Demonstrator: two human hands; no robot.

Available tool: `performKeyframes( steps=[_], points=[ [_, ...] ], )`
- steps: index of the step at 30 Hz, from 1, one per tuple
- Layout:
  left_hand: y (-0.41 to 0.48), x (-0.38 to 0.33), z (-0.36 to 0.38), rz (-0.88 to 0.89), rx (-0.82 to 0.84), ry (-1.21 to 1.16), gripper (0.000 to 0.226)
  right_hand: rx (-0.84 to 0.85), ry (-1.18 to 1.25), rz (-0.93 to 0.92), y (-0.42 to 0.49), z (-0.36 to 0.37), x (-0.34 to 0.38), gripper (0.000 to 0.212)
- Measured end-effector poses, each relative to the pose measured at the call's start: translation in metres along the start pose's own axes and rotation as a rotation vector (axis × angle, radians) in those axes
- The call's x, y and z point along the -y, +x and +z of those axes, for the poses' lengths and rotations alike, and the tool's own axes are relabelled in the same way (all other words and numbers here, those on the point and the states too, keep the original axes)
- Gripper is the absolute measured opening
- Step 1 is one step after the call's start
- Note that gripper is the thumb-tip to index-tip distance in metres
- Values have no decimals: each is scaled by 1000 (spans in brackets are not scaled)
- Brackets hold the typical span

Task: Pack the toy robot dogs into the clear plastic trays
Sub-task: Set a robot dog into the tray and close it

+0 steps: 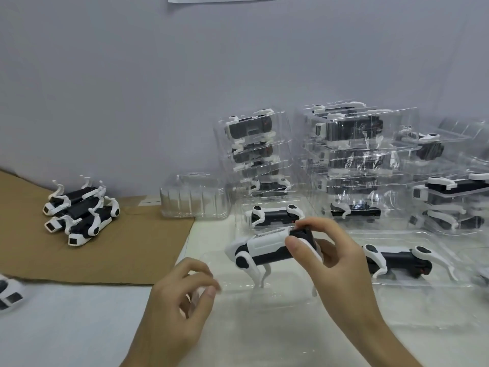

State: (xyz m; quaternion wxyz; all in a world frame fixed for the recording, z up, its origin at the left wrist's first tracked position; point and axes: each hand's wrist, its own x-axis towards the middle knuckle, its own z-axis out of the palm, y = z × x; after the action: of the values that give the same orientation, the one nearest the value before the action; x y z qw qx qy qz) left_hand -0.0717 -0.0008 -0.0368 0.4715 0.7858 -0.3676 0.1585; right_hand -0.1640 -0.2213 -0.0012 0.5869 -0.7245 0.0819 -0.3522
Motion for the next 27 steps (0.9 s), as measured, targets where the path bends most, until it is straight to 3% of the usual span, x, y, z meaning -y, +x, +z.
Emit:
performKeyframes(
  steps=[5, 8, 11, 15, 19, 22, 27],
  points=[
    [-5, 4, 6, -66, 20, -79, 65, -85, 103, -109, -1, -2, 7, 54],
    [-7, 3, 11, -67, 23, -137, 72, -14, 84, -78, -2, 1, 7, 50],
    [-9, 3, 12, -73, 35, -134, 75, 58, -8, -20, -5, 8, -4, 32],
    [-7, 0, 12, -67, 59, -96, 73, 83, -150, -15, -7, 9, -10, 37],
    [-5, 0, 9, -10, 103, -62, 59, 105, -500, -26, 0, 3, -12, 42],
    [-4, 4, 8, -15, 110, -46, 56, 158, -511, 34, 3, 1, -15, 44],
    [-4, 2, 8, -12, 112, -8, 42, 312, -541, 24, 1, 3, -18, 14]
  ],
)
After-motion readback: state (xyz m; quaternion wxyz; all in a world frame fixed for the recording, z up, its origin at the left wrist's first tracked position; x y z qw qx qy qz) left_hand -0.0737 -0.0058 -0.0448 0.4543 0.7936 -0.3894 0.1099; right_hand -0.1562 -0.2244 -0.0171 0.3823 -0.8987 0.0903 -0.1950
